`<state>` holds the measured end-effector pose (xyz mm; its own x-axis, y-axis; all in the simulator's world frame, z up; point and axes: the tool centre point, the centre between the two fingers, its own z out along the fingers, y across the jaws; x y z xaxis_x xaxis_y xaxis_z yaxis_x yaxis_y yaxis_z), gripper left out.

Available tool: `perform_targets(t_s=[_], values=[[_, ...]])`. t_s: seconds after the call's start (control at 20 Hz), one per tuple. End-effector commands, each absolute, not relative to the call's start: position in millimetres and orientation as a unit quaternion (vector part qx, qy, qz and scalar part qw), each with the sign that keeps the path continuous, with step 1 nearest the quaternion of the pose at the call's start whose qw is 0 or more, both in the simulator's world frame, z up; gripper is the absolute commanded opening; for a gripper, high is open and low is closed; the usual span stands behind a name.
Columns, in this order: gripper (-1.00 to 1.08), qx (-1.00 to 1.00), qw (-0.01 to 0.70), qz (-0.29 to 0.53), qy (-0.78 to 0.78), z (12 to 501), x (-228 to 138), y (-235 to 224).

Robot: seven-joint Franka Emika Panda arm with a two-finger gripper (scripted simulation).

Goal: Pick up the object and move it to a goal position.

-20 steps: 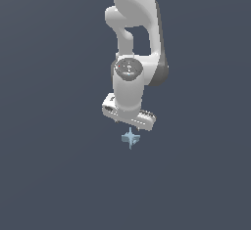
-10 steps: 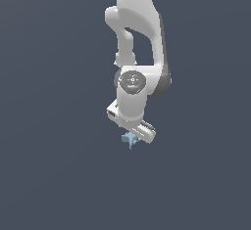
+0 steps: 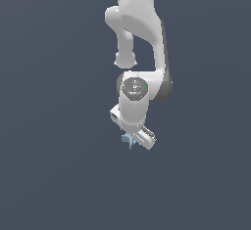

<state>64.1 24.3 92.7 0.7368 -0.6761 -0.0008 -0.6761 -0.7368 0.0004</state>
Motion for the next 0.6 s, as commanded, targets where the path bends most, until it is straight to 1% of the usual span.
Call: perform_targets(t_s=[0.0,0.3,0.55], values=[[1.00,0.929,0.000,0.000,-0.369,91,65,25],[1.00,0.930,0.000,0.000,-0.368,88,65,25],[1.00,0.929,0.000,0.000,-0.370,67,64,25]])
